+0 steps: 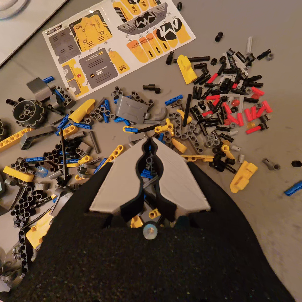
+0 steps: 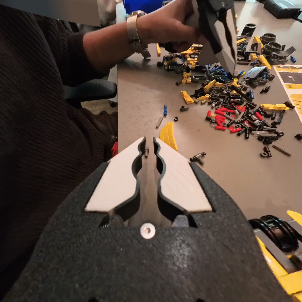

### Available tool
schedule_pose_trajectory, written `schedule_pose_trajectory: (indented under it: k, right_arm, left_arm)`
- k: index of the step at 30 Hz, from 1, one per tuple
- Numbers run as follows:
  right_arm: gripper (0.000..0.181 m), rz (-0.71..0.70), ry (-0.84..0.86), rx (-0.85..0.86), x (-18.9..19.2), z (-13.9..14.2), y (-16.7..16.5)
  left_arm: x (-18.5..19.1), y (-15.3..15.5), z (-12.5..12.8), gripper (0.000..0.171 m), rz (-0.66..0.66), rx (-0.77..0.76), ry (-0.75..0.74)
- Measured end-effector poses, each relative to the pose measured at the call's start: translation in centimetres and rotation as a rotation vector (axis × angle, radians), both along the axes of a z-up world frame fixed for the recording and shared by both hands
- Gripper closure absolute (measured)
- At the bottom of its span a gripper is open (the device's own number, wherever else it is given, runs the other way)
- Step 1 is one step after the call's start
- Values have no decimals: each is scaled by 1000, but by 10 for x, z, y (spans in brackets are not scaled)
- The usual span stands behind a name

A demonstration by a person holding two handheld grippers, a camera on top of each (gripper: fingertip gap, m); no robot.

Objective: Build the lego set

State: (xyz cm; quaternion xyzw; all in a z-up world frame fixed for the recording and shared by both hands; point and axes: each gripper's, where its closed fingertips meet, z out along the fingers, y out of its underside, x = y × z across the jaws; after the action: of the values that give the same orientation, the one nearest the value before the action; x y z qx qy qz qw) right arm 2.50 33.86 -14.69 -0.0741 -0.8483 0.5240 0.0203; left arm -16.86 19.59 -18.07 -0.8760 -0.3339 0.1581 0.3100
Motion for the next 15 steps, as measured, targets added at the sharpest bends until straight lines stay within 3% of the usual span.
schedule_pose_trajectory:
  k: [6,9,15]
  right_arm:
    - [174,12,-35,-74,0,11,3]
    - [174,11,-18,-25,1,3,1]
    - [174,0,39,96,1,-14,-3]
  left_arm:
    - [1,-4,1,169,-21,22,-29]
    - [1,-1,5,166,-40,55,-28]
    - [2,-1,-1,160,-107,-22,-17]
